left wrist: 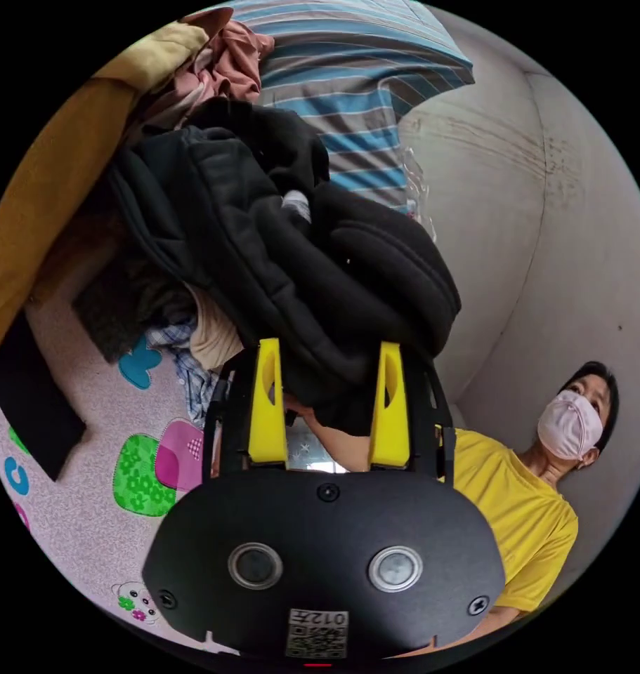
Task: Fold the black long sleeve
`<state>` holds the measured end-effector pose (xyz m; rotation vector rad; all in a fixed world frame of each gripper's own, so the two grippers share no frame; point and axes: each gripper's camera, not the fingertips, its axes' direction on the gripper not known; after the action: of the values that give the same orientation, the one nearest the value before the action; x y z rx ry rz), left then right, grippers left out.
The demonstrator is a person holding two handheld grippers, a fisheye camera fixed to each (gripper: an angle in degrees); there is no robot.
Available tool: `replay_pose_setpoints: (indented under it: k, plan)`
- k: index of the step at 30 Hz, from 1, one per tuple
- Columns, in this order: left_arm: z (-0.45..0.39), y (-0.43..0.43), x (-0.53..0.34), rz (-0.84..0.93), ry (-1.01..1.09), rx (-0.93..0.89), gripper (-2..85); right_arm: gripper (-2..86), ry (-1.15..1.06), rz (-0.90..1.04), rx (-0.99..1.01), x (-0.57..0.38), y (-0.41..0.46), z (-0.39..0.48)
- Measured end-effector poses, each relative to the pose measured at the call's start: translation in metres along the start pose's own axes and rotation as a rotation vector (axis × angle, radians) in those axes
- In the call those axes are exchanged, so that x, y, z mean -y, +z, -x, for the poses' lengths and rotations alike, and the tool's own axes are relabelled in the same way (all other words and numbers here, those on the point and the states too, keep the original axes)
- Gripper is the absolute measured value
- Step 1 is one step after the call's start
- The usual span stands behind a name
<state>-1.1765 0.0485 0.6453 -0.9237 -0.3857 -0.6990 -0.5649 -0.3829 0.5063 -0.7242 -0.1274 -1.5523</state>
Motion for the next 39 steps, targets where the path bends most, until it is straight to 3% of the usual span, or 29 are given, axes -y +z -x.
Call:
replay_pose_setpoints:
  k: [5,8,15,20,24,29,36,39]
  plan:
    - [-0.027,-0.032,-0.052,-0.007,0.063,0.006,10.9,3.0,0.003,0.023,-0.025,-0.013,0.040,0.030]
    - [-0.071,-0.072,-0.082,-0.039,0.187,0.036,9.8,2.4,-0.109,0.092,-0.017,0.015,0.090,0.062]
    - [-0.191,-0.187,-0.217,-0.002,0.452,0.420,9.0,-0.3,-0.416,0.416,-0.018,0.050,0.297,0.153]
    - [-0.210,-0.243,-0.341,-0.028,0.383,0.601,8.5,0.5,-0.402,0.580,0.012,0.009,0.444,0.172]
    - [-0.170,-0.286,-0.437,-0.131,0.092,0.800,7.9,5.6,-0.222,0.823,-0.062,-0.046,0.540,0.144]
    - [-0.121,-0.328,-0.543,-0.409,-0.337,0.924,7.8,7.2,0.010,0.827,-0.226,-0.084,0.532,0.097]
    - [-0.191,-0.316,-0.613,-0.703,-0.264,1.196,9.0,11.9,0.155,0.517,-0.711,-0.041,0.429,0.046]
    - [-0.198,-0.309,-0.606,-0.575,-0.222,1.173,12.2,15.9,0.110,0.500,-0.828,0.000,0.421,0.024]
